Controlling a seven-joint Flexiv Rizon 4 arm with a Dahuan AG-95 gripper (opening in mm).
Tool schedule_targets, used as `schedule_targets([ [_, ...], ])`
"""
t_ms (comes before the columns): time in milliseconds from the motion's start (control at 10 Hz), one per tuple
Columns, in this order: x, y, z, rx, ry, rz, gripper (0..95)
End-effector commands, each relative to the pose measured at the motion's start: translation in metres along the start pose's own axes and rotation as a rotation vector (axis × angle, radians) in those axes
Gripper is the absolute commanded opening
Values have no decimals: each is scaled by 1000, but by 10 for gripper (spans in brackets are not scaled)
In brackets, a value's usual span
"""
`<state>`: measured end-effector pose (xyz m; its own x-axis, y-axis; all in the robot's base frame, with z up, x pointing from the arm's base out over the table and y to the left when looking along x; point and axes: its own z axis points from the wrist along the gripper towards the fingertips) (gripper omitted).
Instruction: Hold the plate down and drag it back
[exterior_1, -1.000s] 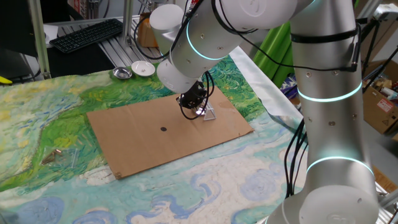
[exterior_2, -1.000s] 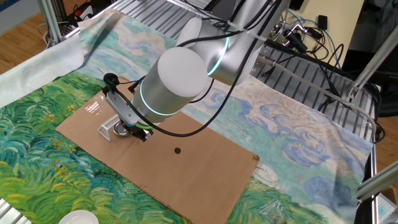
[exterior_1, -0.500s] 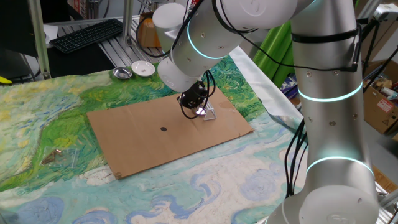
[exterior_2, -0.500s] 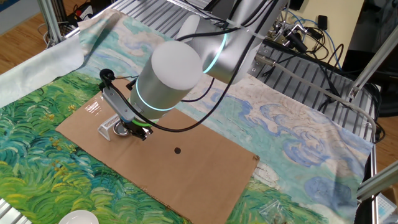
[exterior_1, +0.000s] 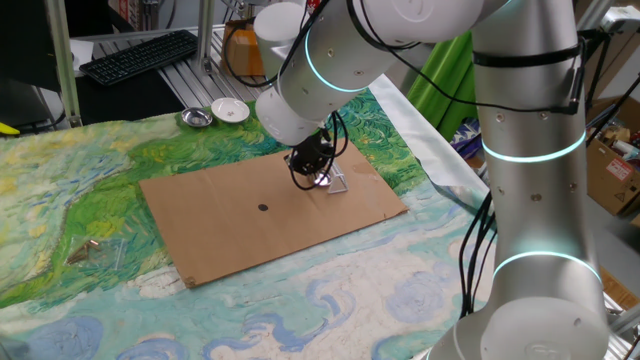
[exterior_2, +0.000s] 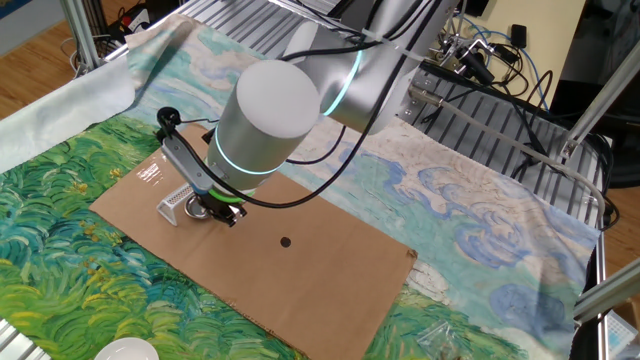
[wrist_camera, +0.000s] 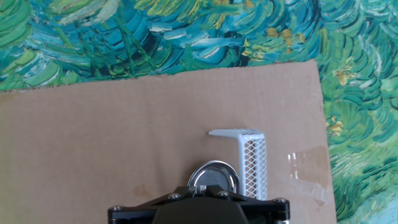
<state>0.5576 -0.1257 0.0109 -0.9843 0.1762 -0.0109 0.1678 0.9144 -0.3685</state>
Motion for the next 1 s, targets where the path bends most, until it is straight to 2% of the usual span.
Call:
schedule_targets([
  [100,2,2,0,-15,3,9,0],
  [500,4,5,-2,-88,17,33,0],
  [1000,12,17,-7,-108,23,60,0],
])
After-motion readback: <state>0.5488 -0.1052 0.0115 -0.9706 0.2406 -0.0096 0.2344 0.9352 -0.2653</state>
